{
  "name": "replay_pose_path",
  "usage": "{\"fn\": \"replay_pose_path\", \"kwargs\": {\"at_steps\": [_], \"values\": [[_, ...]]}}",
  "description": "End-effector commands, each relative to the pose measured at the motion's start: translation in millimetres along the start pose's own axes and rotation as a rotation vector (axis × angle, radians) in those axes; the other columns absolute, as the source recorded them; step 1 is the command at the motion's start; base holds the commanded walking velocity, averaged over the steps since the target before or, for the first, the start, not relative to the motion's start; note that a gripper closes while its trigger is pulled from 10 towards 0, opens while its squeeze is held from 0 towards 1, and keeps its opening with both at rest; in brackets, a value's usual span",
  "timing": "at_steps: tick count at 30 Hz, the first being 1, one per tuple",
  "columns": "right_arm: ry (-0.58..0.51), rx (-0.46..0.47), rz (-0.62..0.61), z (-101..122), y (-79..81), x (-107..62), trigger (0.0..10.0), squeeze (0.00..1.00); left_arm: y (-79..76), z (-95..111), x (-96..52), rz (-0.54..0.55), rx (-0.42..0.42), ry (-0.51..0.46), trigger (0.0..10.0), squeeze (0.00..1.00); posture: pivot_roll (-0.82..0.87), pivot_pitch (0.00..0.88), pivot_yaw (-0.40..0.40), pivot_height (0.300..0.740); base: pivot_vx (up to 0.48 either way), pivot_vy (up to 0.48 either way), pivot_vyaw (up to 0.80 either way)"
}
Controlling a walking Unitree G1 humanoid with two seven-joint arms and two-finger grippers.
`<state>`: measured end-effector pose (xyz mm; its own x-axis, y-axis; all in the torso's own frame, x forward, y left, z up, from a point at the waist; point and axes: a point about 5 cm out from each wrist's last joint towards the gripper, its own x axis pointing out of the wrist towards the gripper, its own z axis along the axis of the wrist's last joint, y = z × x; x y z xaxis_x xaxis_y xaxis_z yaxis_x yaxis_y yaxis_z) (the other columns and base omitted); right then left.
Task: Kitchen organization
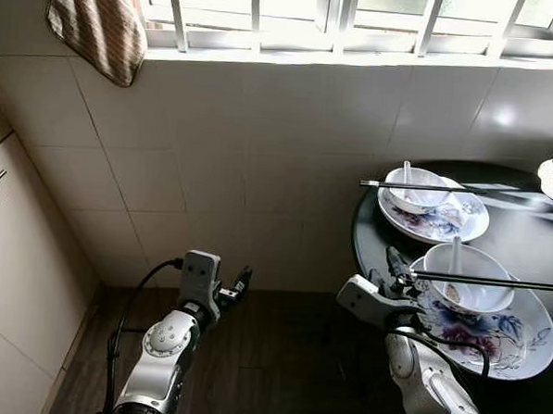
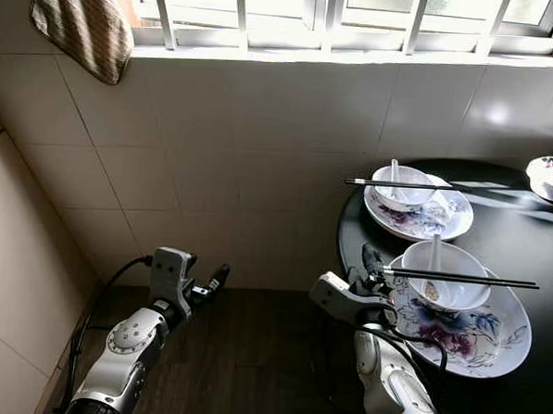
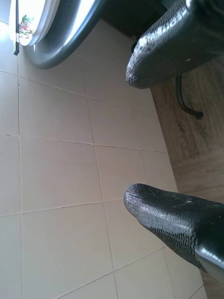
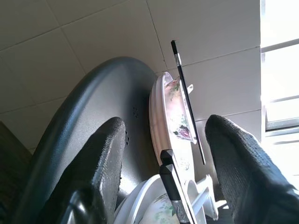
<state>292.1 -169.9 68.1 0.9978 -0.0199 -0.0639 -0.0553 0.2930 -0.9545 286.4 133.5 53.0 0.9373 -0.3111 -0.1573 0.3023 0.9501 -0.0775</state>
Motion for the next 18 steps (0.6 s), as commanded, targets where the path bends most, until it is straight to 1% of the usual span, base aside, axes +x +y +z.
{"fn": "replay_pose_path", "kwargs": {"at_steps": [1,4,11,14,18], "values": [[0.001,0.011,0.022,0.1,0.2,4.2,10.0,0.00,1.3,1.0,1.5,0.007,-0.006,-0.003,10.0,0.00,-0.02,0.000,0.022,0.740,0.000,0.000,0.00],[0.021,0.012,0.041,-3.9,-0.3,9.5,10.0,0.00,1.0,1.4,2.2,0.007,-0.008,-0.003,10.0,0.00,-0.02,0.000,0.020,0.740,0.000,0.000,0.00],[0.031,-0.011,0.027,-8.7,-3.8,18.6,10.0,0.00,0.4,1.5,3.2,0.008,-0.010,-0.005,10.0,0.00,-0.01,0.000,0.014,0.740,0.000,0.000,0.00],[0.033,-0.015,0.028,-9.6,-3.5,19.6,10.0,0.00,0.4,1.5,3.1,0.009,-0.011,-0.005,10.0,0.00,-0.01,0.000,0.014,0.740,0.000,0.000,0.00],[0.063,-0.030,0.016,-15.5,-2.3,21.4,10.0,0.00,-0.4,1.3,3.7,0.009,-0.015,-0.006,10.0,0.00,-0.01,0.000,0.007,0.740,0.000,0.000,0.00]]}}
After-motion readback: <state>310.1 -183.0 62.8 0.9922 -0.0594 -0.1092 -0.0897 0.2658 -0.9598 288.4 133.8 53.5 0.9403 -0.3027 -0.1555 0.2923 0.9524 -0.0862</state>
